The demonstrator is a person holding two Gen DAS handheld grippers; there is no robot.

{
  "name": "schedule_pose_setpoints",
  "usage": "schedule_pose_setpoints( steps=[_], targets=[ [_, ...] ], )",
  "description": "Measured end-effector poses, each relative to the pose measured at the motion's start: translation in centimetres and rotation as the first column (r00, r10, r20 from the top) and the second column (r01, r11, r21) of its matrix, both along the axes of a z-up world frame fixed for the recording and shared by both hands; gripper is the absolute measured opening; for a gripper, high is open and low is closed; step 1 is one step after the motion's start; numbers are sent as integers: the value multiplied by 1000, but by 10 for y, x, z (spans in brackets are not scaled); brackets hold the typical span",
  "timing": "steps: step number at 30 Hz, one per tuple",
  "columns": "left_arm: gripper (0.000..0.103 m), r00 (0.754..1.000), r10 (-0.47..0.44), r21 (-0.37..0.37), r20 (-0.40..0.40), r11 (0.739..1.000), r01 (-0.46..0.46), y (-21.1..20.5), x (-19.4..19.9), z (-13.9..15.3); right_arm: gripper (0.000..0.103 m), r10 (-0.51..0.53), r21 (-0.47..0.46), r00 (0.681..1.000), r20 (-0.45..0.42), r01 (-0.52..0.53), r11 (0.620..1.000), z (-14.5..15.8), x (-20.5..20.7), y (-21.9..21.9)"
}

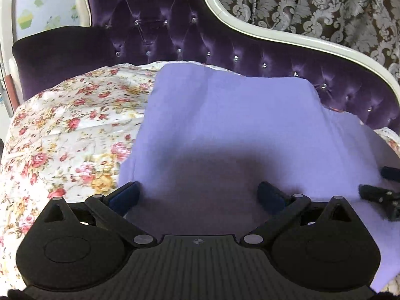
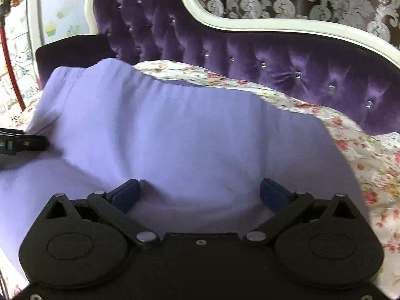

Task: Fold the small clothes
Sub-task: 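Open both grippers and press them flat over the folded jacket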

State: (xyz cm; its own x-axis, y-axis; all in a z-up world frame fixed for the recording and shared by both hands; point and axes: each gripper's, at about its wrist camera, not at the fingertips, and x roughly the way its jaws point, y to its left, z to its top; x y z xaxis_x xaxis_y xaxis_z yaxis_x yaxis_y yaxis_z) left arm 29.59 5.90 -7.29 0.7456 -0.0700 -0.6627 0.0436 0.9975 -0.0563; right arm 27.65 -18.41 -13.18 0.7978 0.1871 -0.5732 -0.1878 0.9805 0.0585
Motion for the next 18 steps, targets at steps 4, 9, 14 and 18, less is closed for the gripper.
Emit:
schedule_pose_setpoints(
  steps=[4, 9, 14, 18],
  targets=[
    [103, 1000, -6, 1, -4, 1000, 6, -2, -1, 4, 101, -67, 0, 997, -24, 67, 998, -1, 5, -23],
    [103, 1000, -19, 41, 11, 999, 18, -7, -4, 5, 101, -124, 15, 991, -47, 124, 992, -2, 15, -50],
    [103, 999, -28, -72, -38, 997, 25, 2, 1, -3, 102, -106, 32, 993, -51, 108, 994, -6, 16, -54],
    [103, 998, -33, -82, -45, 996, 29, 2, 0, -3, 102, -91, 47, 995, -50, 94, 995, -7, 16, -58]
  ],
)
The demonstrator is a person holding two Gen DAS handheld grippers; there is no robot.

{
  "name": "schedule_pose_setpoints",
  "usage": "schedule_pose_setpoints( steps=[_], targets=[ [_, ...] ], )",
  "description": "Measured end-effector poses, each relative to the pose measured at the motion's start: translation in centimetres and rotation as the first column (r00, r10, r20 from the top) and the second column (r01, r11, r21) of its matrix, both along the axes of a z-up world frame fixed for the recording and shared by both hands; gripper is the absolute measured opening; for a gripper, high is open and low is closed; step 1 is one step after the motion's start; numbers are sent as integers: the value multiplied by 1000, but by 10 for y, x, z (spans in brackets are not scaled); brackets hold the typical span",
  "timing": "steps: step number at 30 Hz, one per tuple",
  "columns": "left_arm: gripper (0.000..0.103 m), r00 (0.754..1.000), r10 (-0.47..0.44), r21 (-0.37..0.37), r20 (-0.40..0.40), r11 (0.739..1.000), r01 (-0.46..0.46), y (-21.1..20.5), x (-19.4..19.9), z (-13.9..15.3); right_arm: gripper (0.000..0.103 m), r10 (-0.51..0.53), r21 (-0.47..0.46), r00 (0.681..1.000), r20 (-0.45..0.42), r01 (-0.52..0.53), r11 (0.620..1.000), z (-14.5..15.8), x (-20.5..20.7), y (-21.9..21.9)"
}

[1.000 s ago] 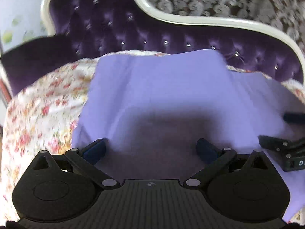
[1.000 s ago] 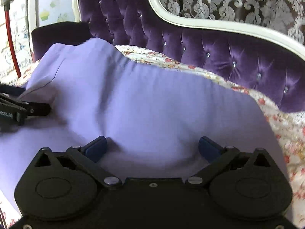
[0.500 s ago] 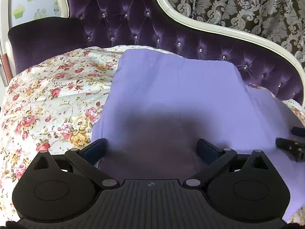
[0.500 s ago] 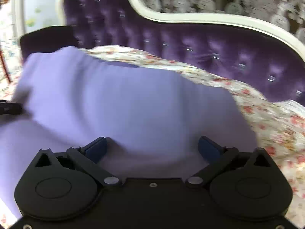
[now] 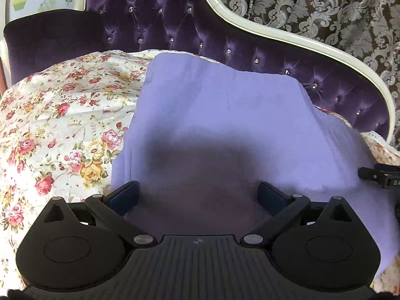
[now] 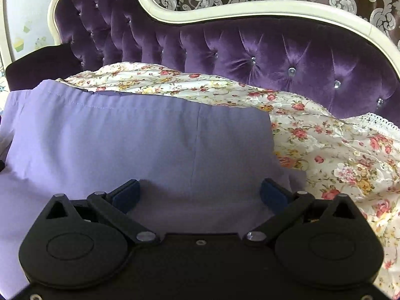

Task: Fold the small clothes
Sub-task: 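Open both grippers and press them flat over the folded jacket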

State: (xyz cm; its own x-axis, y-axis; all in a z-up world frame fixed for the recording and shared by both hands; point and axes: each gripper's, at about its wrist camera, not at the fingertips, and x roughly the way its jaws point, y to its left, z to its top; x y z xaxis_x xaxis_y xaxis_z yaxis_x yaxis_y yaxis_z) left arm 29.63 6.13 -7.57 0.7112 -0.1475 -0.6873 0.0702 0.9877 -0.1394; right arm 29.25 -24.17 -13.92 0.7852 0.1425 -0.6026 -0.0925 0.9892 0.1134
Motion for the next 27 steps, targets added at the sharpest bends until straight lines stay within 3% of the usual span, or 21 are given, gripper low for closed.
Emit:
schedule_pose_setpoints(
  steps=[14, 27],
  targets=[
    [103, 998, -47, -9, -30, 999, 47, 2, 1, -1, 102, 7, -47, 1000, -6, -8, 999, 2, -1, -2],
    [103, 997, -62, 8, -34, 998, 63, 3, 5, -1, 102, 47, -4, 999, 11, -47, 999, -1, -7, -12]
  ],
)
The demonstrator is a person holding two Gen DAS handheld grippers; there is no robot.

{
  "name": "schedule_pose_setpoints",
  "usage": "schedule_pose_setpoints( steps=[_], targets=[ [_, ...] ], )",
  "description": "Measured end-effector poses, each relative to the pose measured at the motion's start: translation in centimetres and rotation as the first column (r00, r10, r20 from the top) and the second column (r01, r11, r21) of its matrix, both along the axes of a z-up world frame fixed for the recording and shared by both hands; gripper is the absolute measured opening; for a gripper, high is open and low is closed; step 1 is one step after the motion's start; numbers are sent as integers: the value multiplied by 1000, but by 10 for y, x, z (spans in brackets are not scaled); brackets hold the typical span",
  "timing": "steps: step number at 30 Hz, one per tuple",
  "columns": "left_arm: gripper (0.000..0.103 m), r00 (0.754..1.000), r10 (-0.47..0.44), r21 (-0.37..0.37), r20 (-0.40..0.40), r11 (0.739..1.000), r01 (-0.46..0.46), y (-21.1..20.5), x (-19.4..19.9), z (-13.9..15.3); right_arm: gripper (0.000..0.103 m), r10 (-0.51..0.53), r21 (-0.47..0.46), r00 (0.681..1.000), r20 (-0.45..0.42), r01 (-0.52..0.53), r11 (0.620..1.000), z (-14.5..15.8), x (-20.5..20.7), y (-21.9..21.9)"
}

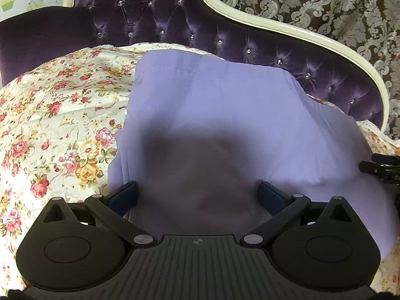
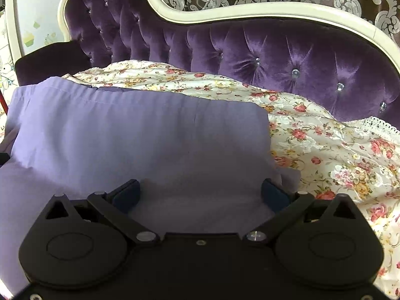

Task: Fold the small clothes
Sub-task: 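Open both grippers and press them flat over the folded jacket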

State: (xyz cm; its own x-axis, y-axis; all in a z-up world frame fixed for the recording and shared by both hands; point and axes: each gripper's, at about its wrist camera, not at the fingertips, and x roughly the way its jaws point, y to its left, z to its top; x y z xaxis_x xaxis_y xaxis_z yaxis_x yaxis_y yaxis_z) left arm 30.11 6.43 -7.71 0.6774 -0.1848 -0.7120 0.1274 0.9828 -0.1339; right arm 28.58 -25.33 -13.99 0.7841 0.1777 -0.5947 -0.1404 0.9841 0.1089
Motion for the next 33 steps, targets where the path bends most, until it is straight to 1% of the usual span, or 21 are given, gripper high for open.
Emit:
schedule_pose_setpoints(
  steps=[2, 5, 8, 12, 18, 21, 25, 28, 30, 33],
  targets=[
    [103, 1000, -10, 9, -5, 1000, 10, 0, 1, 1, 102, 1, 17, 1000, -13, -1, 1000, 0, 1, -3],
    [103, 999, -19, 18, -30, 1000, 20, 0, 1, 5, 102, 12, -16, 1000, -29, -13, 1000, 4, -1, 1],
    [103, 998, -26, 0, -61, 1000, 26, 5, -4, 10, 102, 25, -36, 999, -46, -27, 999, 11, -8, 3],
    [103, 995, -39, -10, -90, 999, 38, 9, -24, 14, 102, 42, -49, 997, -63, -45, 998, 22, -28, 4],
    [103, 991, -72, -21, -117, 997, 70, 14, -66, 13, 102, 82, -55, 993, -86, -86, 995, 33, -72, 5],
    [103, 988, -79, -46, -135, 996, 73, 18, -88, 9, 102, 86, -31, 991, -100, -90, 995, 32, -95, 6],
    [103, 990, -66, -84, -128, 995, 56, 27, -112, 1, 102, 71, -14, 993, -90, -73, 997, 26, -116, 7],
    [103, 994, -41, -99, -103, 995, 31, 31, -114, -5, 102, 43, -21, 996, -78, -44, 999, 17, -118, 6],
    [103, 995, -25, -88, -98, 996, 16, 29, -111, -11, 102, 30, -23, 997, -73, -32, 999, 7, -113, 7],
    [103, 996, -15, -88, -90, 996, 7, 29, -111, -12, 102, 10, 19, 998, -56, -9, 1000, 2, -113, 2]
  ],
)
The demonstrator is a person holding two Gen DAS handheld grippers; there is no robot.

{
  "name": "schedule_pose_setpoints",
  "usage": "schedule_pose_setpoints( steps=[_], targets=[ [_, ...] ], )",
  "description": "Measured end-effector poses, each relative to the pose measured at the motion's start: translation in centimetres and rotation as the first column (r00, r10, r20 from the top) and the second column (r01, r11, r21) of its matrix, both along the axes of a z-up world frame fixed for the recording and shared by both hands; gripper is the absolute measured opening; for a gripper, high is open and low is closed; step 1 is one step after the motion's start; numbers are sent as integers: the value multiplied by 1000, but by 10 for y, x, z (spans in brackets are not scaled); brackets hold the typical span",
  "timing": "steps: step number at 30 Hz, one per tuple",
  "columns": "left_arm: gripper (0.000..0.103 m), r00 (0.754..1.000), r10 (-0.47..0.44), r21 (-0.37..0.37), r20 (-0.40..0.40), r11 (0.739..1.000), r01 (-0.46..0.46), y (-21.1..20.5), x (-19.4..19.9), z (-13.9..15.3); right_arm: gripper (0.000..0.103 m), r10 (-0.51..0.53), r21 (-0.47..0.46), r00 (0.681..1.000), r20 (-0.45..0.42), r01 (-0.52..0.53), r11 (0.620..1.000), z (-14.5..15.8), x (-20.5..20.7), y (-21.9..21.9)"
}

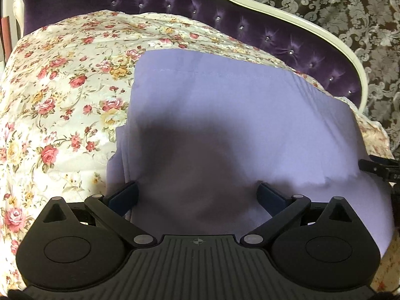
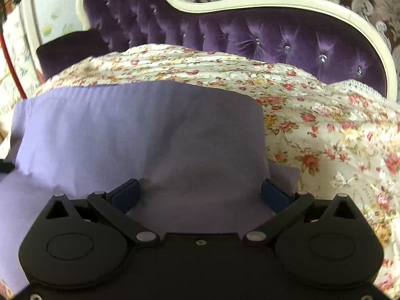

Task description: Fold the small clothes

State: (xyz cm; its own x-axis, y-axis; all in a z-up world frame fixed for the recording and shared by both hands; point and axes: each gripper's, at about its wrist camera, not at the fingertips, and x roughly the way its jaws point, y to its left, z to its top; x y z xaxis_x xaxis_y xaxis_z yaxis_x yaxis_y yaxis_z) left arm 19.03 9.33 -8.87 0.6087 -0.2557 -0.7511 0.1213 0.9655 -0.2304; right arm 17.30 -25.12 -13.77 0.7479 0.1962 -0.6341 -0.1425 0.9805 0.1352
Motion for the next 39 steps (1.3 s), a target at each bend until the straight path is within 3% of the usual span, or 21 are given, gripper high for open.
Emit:
schedule_pose_setpoints(
  steps=[9, 16, 20, 25, 32, 35, 39],
  targets=[
    [103, 1000, 5, 0, 22, 1000, -5, 1, -8, 1, 102, -7, 23, 1000, -8, 7, 1000, 2, -7, -2],
    [103, 999, 27, -6, 26, 1000, -27, 7, -13, 0, 102, -29, -11, 1000, 3, 29, 1000, 3, -12, 0],
    [103, 997, 72, -72, 13, 995, -70, 20, -13, -8, 102, -58, -2, 998, -3, 58, 998, 1, -9, -3],
    [103, 997, 65, -19, 34, 998, -65, 15, -17, 10, 102, -63, -24, 998, 0, 63, 998, 12, -11, -1],
    [103, 988, 62, 53, 139, 996, -70, 11, -15, 47, 102, -25, -48, 988, 152, 32, 998, 59, -20, 17],
    [103, 993, 48, 93, 111, 994, -59, 0, 10, 41, 102, 42, -67, 988, 150, -33, 997, 62, -2, 39],
    [103, 998, 46, 139, 34, 989, -50, -9, 38, 19, 102, 91, -106, 991, 99, -80, 991, 43, 24, 64]
  ],
)
